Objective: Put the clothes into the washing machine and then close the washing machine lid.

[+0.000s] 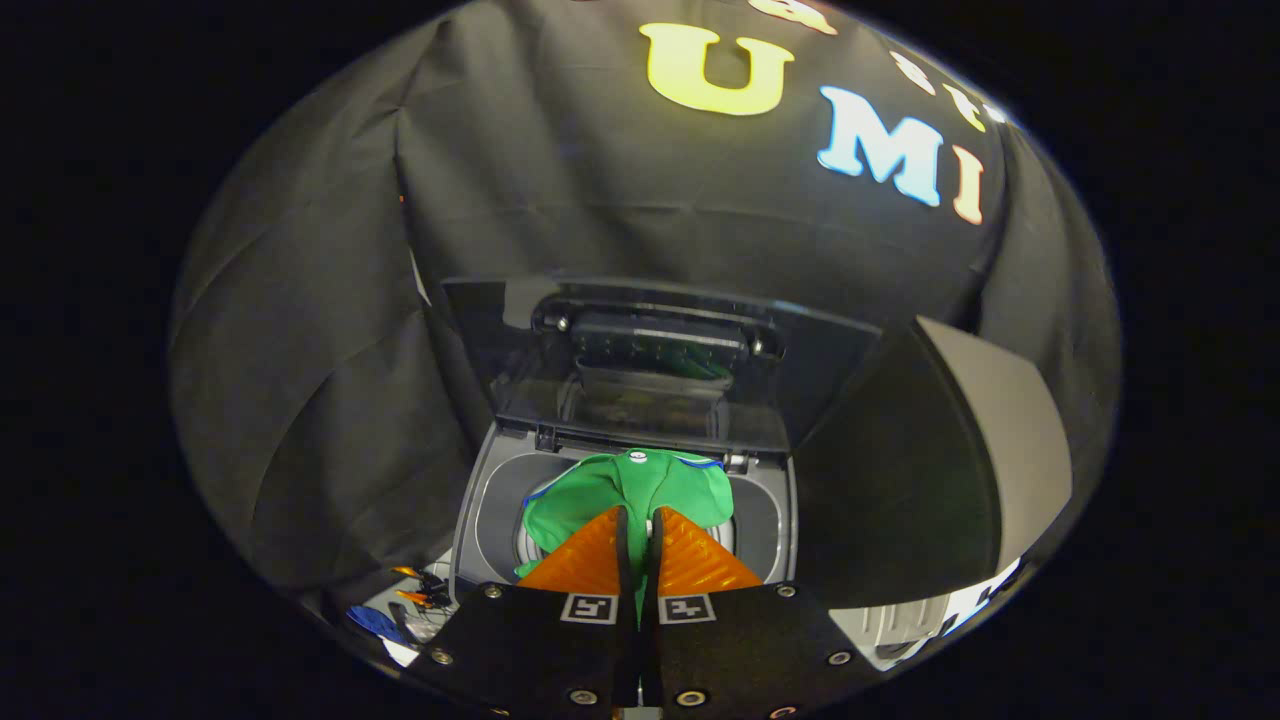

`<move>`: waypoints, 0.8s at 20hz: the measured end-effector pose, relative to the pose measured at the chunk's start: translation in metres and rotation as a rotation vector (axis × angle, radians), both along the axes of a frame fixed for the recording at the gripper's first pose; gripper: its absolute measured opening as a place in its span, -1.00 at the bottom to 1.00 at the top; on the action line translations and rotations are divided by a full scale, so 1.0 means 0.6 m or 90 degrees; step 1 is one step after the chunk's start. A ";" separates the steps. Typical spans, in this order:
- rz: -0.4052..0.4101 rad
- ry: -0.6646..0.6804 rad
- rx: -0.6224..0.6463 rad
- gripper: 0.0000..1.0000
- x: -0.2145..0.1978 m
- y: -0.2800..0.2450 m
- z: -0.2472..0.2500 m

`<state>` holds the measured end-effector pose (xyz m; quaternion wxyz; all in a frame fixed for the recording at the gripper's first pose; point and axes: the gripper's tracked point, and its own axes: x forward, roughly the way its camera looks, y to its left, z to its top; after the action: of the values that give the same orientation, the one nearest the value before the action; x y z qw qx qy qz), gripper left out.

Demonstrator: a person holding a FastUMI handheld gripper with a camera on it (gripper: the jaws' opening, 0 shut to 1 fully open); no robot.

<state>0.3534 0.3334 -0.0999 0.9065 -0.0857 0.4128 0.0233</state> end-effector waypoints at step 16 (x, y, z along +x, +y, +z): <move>-0.044 0.129 0.019 -0.98 -0.004 -0.029 -0.243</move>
<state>0.3508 0.3162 -0.2455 0.8614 -0.0550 0.5049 0.0067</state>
